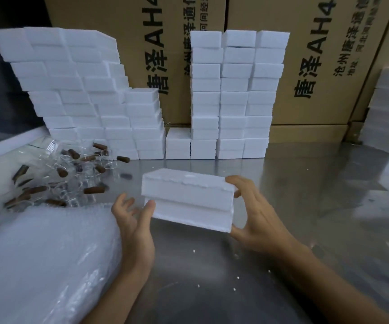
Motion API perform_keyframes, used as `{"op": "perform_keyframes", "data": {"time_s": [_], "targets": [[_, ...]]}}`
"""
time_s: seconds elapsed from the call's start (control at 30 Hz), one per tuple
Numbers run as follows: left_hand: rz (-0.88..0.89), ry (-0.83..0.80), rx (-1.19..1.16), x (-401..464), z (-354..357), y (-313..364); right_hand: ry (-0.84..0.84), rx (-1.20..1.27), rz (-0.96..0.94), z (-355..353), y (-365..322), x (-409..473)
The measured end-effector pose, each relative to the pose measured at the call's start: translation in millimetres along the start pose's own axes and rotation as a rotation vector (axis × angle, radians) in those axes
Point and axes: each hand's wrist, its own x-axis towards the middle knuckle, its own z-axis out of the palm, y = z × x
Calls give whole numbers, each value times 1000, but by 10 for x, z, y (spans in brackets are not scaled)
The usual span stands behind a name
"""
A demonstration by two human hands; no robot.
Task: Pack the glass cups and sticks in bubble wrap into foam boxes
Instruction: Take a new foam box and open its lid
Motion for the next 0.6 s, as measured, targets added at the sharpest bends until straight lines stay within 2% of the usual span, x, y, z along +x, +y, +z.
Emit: {"op": "perform_keyframes", "data": {"time_s": [0.13,0.3,0.43,0.6], "targets": [[-7,-82,17,-9,-17,-15,-46,54,-16,15,12,-72],[-28,-97,57,-22,-2,6,-72,25,121,45,28,-108],[-15,-106,96,-45,-12,19,-83,110,132,52,52,-159],[3,-149,106,-77,-26,57,-207,250,230,-24,11,-204]]}}
